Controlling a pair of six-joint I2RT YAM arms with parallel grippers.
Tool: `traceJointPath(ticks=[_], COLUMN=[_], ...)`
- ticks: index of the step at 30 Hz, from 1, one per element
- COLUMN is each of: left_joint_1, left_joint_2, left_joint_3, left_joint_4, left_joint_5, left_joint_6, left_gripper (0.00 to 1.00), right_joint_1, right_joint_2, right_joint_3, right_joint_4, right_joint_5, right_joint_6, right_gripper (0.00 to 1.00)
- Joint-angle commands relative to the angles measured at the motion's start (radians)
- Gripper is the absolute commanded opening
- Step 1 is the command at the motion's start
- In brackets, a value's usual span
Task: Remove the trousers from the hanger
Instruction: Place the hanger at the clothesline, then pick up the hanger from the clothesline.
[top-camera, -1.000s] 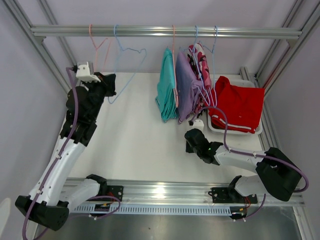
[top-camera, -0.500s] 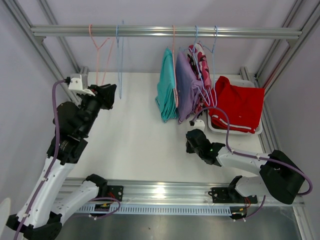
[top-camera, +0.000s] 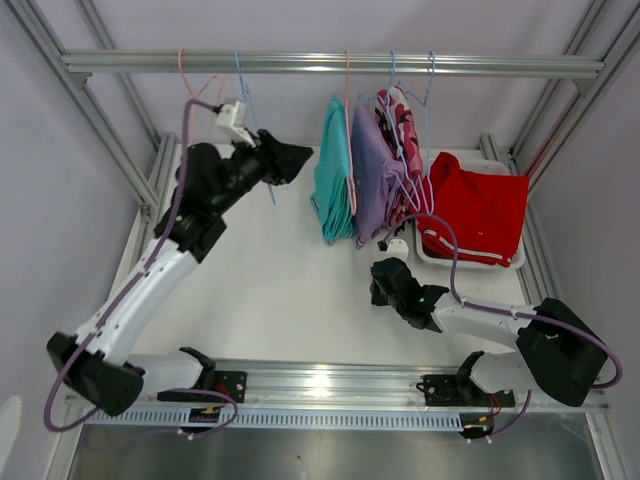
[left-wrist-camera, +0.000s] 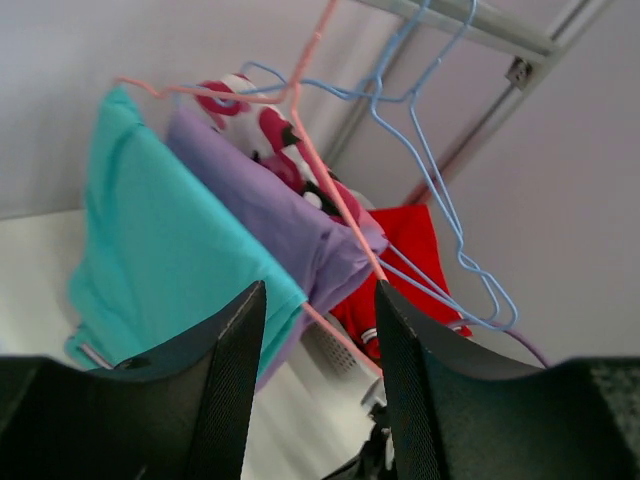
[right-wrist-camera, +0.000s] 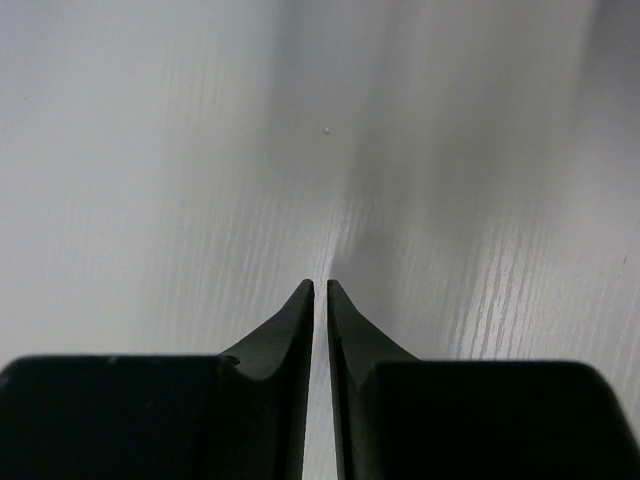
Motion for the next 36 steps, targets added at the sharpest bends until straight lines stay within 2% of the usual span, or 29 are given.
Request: traceJointPath(ticks=[1,5,17,24,25,27,28,30,36], left_joint_1=[-0.068,-0.102,-0.104,-0.104,-0.104,-0.104,-0.104,-0.102,-0.102], left_joint_2=[0.094,0.226,0.436,0.473,0.469,0.443,0.436,0.438,0.456], left_joint_3=[0.141,0.252,0.324,0.327,0.291,0.248,0.195,0.186,0.196], left_joint_4=[0.099,0.085,0.153,0.214,0.238,0.384,0.431,0.493,0.510], left_joint_5=[0.082,0.067,0.093,0.136,0.157,0.185,0.208,0.228,0.259], left_joint_6=[-0.055,-0.036,-0.050,-0.080,-0.091,-0.140,-0.157,-0.196,-0.242], left_gripper=[0.52,0.55,0.56,0.56,0.55,0.55,0.55,0.54,0.44], right_joint_1=[-0.001,-0.002,-0.028,-0.050,-0.053,-0.056,-0.059,-0.060,-0.065], right_joint_2=[0.026,0.058,0.095,0.120,0.126,0.138,0.140,0.138,0.126], right_joint_3=[-0.005,0.003,-0.011,-0.023,-0.023,-0.020,-0.020,-0.020,-0.023], right_joint_4=[0.057,0.074,0.082,0.131,0.133,0.133,0.131,0.131,0.122], right_joint_5=[0.000,-0.011,0.003,-0.050,-0.052,-0.052,-0.052,-0.054,-0.054], right_joint_6=[-0.014,-0.019,-0.045,-0.051,-0.053,-0.054,-0.054,-0.056,-0.054], right_gripper=[0.14,0.14,0.14,0.14,0.14,0.14,0.14,0.14,0.14])
